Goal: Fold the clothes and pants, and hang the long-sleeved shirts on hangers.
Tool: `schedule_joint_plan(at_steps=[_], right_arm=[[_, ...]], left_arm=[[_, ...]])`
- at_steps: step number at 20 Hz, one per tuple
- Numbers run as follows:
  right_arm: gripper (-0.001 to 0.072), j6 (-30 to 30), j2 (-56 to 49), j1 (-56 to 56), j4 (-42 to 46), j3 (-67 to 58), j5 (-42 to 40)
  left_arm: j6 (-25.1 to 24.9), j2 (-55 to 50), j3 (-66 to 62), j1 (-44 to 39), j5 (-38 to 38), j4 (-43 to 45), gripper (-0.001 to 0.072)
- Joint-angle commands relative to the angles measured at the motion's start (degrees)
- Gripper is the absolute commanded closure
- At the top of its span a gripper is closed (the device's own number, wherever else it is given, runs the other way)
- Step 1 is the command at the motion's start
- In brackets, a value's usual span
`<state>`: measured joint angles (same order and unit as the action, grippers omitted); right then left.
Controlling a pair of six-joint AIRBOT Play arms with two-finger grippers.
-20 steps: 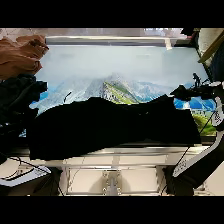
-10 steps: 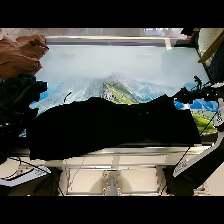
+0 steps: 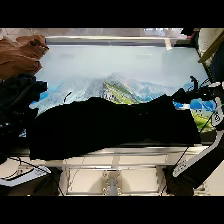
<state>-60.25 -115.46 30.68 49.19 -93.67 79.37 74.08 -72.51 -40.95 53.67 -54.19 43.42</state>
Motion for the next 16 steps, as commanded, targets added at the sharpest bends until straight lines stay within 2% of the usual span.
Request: schedule_joint_plan(at_steps=[1, 2, 4, 5, 7, 12, 16], right_arm=[[0.0364, 1.07, -0.17, -0.59, -1.03, -0.07, 0.11], [0.0392, 1.16, -0.17, -0.59, -1.25, -0.04, 0.39], [0.0575, 2.62, -0.17, -0.59, -1.6, -0.07, 1.92], [0.0702, 3.52, -0.09, -0.59, -1.99, -0.07, 2.62], [0.0702, 4.11, 0.7, -0.39, -2.47, -0.09, 3.67], [0.0703, 1.79, 7.85, 3.98, -0.44, -1.95, 5.84], [0.0703, 0.26, 16.55, 10.86, -0.31, -2.21, 6.12]], left_arm=[[-0.04, 0.04, -0.04, 0.0, 0.0, 0.09, 0.0681], [-0.04, 0.04, -0.04, 0.0, 0.0, 0.09, 0.0682], [-0.04, 0.04, -0.04, 0.0, 0.0, 0.07, 0.0682], [-0.04, 0.04, -0.04, 0.0, 0.0, 0.02, 0.0681], [-0.09, 0.17, -0.07, 0.0, -0.37, -0.2, 0.0681], [-5.46, 7.28, -3.85, -0.02, -0.81, -1.2, 0.0683], [-5.6, 12.87, -11.69, -0.07, -0.44, -5.9, 0.0683]])
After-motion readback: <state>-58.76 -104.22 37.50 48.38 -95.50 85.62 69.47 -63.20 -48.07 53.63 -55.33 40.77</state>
